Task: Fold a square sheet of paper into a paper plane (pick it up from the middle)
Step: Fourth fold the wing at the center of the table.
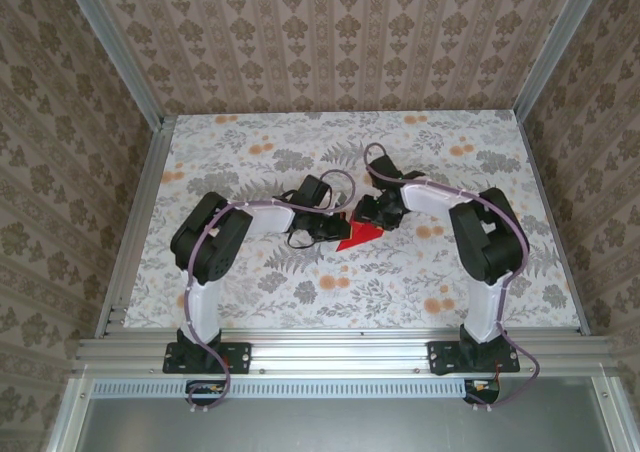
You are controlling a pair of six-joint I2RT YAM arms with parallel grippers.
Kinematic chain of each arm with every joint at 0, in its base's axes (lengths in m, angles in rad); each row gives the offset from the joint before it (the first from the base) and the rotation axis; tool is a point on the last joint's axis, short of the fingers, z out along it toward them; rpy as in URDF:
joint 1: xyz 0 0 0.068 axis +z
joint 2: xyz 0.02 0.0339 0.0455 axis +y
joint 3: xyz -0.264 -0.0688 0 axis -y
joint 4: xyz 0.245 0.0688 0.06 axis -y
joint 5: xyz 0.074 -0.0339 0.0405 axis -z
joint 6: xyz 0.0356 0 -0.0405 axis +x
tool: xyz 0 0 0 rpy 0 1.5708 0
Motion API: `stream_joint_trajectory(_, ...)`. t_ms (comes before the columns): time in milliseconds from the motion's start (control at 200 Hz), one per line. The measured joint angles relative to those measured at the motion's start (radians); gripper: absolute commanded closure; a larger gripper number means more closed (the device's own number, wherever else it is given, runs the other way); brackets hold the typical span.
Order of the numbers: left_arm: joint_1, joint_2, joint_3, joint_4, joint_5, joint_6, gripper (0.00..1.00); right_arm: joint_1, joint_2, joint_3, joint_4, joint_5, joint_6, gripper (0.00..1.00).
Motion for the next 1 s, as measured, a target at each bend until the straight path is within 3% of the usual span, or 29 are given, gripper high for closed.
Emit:
stream_joint_trajectory(200, 0.000, 0.000, 0.005, -0.013, -0.002, 0.004, 1.00, -0.060, -0.170, -0.089, 0.101, -0.051, -0.021, 0.72)
stream_joint_trajectory(290, 0.000, 0.000, 0.007, -0.016, -0.004, 0.005, 1.00, -0.046, -0.187, -0.115, 0.160, -0.091, -0.027, 0.83)
stream_joint_trajectory(395, -0.001, 0.000, 0.010, -0.021, -0.004, 0.008, 1.00, -0.016, -0.161, -0.142, 0.196, -0.122, -0.021, 0.90)
stream_joint_trajectory(610, -0.004, 0.002, 0.013, -0.027, -0.007, 0.015, 1.00, 0.029, -0.070, -0.164, 0.251, -0.182, 0.004, 0.97)
stream_joint_trajectory(1000, -0.002, 0.003, 0.018, -0.039, -0.008, 0.015, 1.00, 0.020, -0.005, -0.164, 0.286, -0.218, 0.012, 1.00)
